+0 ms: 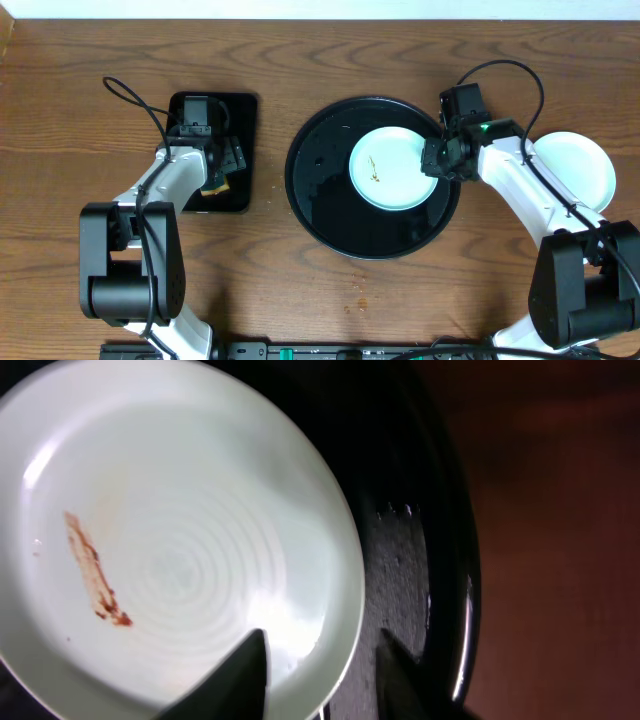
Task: Clean dirty plates on tray and stack at the side
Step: 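Grip and hold the last pale green plate's rim with the right gripper, then lift the sponge with the left gripper and bring it to the plate, then scrub the pale green plate with the sponge in the left gripper, then return the sponge to the black rectangular tray with the left gripper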
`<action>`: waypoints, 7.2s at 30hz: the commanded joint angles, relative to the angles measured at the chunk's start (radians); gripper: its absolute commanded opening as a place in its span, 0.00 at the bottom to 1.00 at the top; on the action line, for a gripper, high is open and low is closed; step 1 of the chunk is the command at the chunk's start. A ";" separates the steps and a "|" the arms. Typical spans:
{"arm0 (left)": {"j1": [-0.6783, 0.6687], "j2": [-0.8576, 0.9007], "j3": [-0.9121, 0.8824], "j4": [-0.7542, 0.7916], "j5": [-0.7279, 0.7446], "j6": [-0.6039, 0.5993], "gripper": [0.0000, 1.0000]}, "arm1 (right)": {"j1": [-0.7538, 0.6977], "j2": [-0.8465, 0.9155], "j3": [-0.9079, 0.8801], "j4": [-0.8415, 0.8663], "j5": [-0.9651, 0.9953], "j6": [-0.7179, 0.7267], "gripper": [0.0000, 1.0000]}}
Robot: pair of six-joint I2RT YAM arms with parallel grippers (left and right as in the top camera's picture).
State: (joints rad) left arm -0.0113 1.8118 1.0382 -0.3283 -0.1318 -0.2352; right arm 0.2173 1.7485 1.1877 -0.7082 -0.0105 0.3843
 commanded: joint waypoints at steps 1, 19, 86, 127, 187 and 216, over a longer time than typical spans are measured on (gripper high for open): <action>0.000 -0.002 -0.005 0.001 -0.011 0.002 0.92 | 0.000 0.008 -0.002 0.061 0.010 -0.144 0.37; 0.000 -0.002 -0.005 0.001 -0.011 0.002 0.92 | -0.021 0.123 -0.008 0.132 0.002 -0.356 0.35; -0.040 0.074 -0.008 0.007 0.146 0.048 0.44 | -0.019 0.156 -0.014 0.130 0.002 -0.352 0.18; -0.061 -0.259 0.052 0.000 0.219 0.075 0.07 | -0.013 0.156 -0.014 0.143 -0.096 -0.352 0.55; -0.611 0.286 0.208 0.106 0.330 -0.145 0.07 | 0.007 0.160 -0.087 0.253 -0.140 -0.284 0.01; -0.216 -0.150 0.211 0.192 0.758 -0.200 0.07 | 0.007 0.168 -0.087 0.252 -0.140 -0.284 0.17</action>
State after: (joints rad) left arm -0.2810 1.7164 1.2491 -0.0433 0.6514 -0.5182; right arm 0.2176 1.8965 1.1133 -0.4530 -0.1577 0.0986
